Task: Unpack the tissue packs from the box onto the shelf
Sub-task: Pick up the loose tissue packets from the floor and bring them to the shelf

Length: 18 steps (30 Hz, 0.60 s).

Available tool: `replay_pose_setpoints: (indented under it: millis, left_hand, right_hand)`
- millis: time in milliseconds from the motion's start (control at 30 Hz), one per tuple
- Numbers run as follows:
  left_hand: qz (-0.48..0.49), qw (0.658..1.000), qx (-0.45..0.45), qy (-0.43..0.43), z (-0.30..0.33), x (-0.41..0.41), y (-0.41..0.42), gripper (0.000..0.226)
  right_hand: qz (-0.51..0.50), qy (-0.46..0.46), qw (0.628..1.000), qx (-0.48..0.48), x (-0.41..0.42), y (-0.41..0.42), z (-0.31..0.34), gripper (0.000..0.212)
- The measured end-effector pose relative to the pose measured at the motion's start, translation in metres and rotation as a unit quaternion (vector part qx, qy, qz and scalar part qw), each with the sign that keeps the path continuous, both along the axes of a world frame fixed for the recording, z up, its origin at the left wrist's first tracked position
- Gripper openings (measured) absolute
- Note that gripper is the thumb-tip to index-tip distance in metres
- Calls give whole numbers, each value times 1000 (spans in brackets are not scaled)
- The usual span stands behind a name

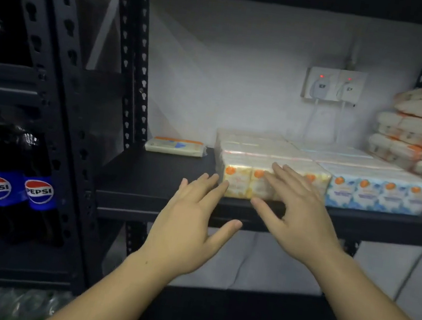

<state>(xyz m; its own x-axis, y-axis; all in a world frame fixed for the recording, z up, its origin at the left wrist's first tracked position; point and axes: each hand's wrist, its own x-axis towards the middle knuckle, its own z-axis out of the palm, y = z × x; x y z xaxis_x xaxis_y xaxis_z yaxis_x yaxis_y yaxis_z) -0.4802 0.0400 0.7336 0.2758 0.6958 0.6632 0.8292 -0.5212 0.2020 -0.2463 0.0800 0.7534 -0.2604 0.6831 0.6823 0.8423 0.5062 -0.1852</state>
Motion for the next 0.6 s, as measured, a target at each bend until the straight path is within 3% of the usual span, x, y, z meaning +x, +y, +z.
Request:
replay_pose_setpoints:
  millis: [100, 233, 400, 600]
  left_hand:
    - [-22, 1000, 3, 10, -34, 20, -14, 75]
    - [-50, 997, -44, 23, -88, 44, -26, 73]
    - [-45, 981, -176, 70, -168, 76, -34, 77]
    - [-73, 937, -323, 107, -254, 128, -41, 78]
  right_hand:
    - [-13, -8, 1000, -8, 17, -29, -42, 71]
    - [-48, -19, 995, -91, 44, -60, -101, 73]
    - [-100, -23, 973, -208, 88, -94, -180, 72]
    - [-126, 2, 938, -322, 155, -121, -265, 70]
